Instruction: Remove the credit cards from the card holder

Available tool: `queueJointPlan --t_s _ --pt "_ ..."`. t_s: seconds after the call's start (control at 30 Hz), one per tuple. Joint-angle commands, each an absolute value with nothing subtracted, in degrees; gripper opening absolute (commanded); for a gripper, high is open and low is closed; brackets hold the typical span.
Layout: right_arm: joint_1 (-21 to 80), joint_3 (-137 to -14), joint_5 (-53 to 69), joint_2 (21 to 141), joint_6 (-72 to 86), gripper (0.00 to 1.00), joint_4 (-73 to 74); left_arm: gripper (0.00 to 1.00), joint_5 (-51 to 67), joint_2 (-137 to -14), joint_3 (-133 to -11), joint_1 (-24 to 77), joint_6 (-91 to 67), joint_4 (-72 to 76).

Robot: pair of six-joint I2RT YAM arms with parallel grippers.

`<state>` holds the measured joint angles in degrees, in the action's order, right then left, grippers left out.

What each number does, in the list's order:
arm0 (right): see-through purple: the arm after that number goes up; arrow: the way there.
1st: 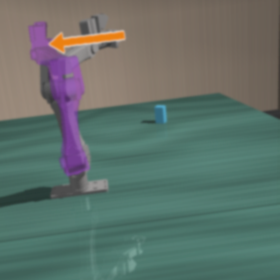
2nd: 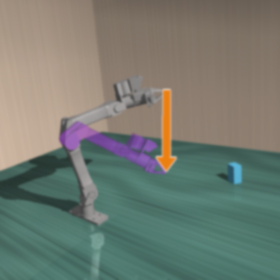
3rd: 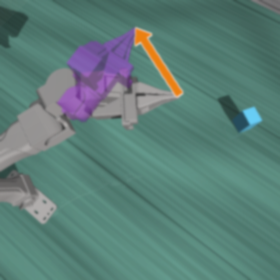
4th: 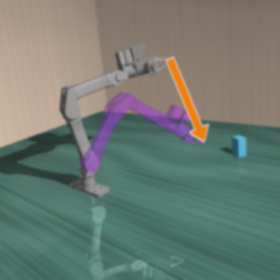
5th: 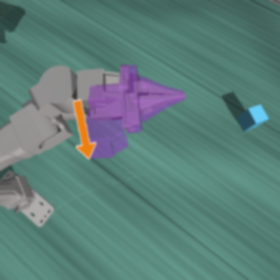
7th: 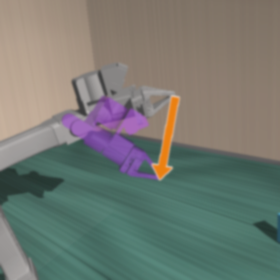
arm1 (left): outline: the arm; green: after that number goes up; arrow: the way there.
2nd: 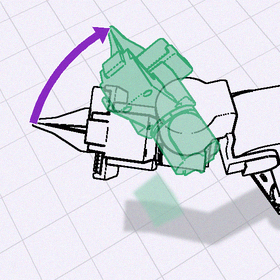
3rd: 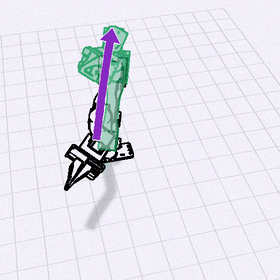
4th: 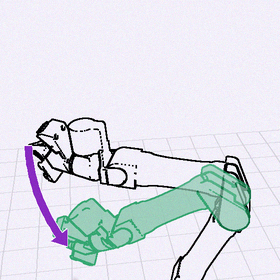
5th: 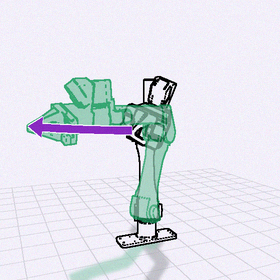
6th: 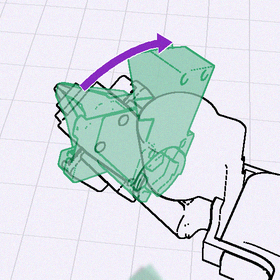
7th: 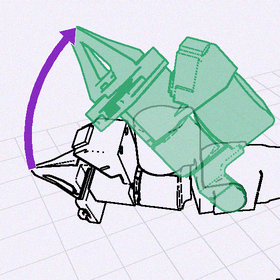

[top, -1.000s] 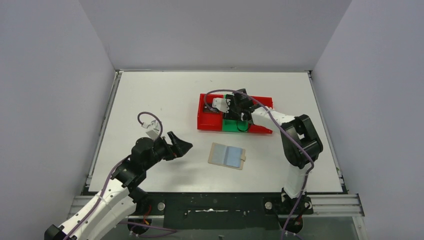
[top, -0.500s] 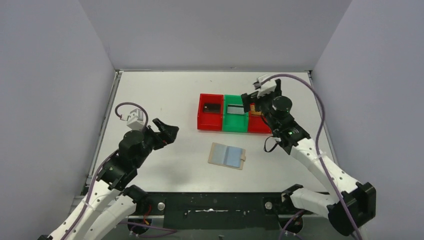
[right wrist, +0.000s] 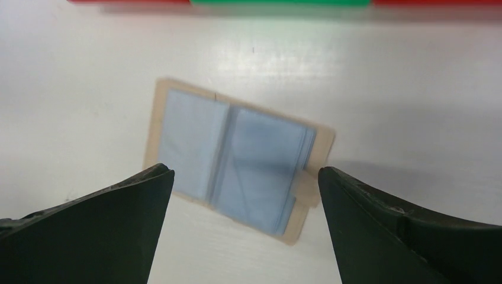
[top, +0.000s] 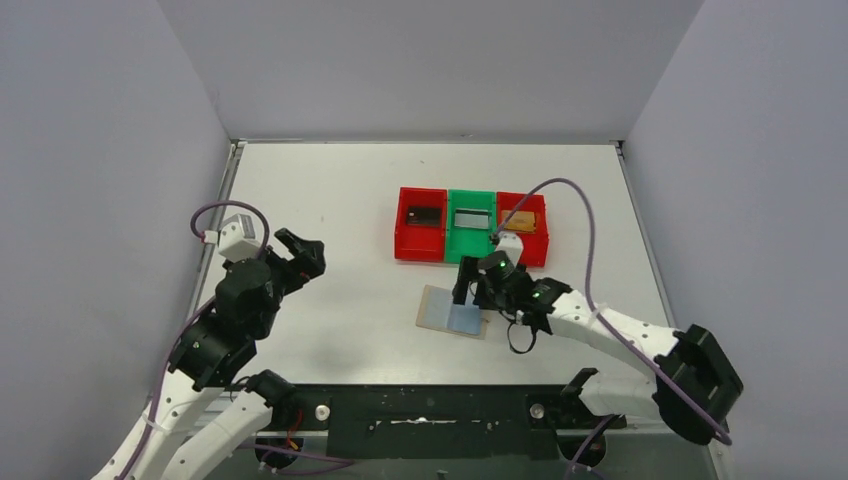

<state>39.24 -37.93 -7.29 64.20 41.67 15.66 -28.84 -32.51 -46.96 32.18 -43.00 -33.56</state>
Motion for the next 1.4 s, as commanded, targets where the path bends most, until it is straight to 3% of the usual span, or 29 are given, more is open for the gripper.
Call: queueJointPlan --t_s 0.0,0.43,0.83,1.13,1.37 --pt "47.48 -42.57 -17.17 73.56 56.93 0.99 23.04 0.88 -30.81 -31.32 -48.51 31.99 -42.17 -33.97" --pt "53.35 -61.44 -23.76 96.71 57.95 0.98 35.5 0.88 -27.81 -30.36 -46.93 31.98 -42.75 -33.4" --pt "60.47 -61.73 -19.21 105.16 56.75 0.97 35.63 0.88 -28.22 -28.55 -47.06 31.95 -41.55 -33.35" --pt "61.33 -66.33 -22.5 100.94 50.59 0.98 34.15 0.89 -29.91 -33.11 -49.91 31.99 -40.57 -35.24" --pt "55.38 -66.38 -30.91 83.05 43.09 0.98 29.95 0.89 -33.44 -36.54 -56.3 31.96 -39.54 -38.54"
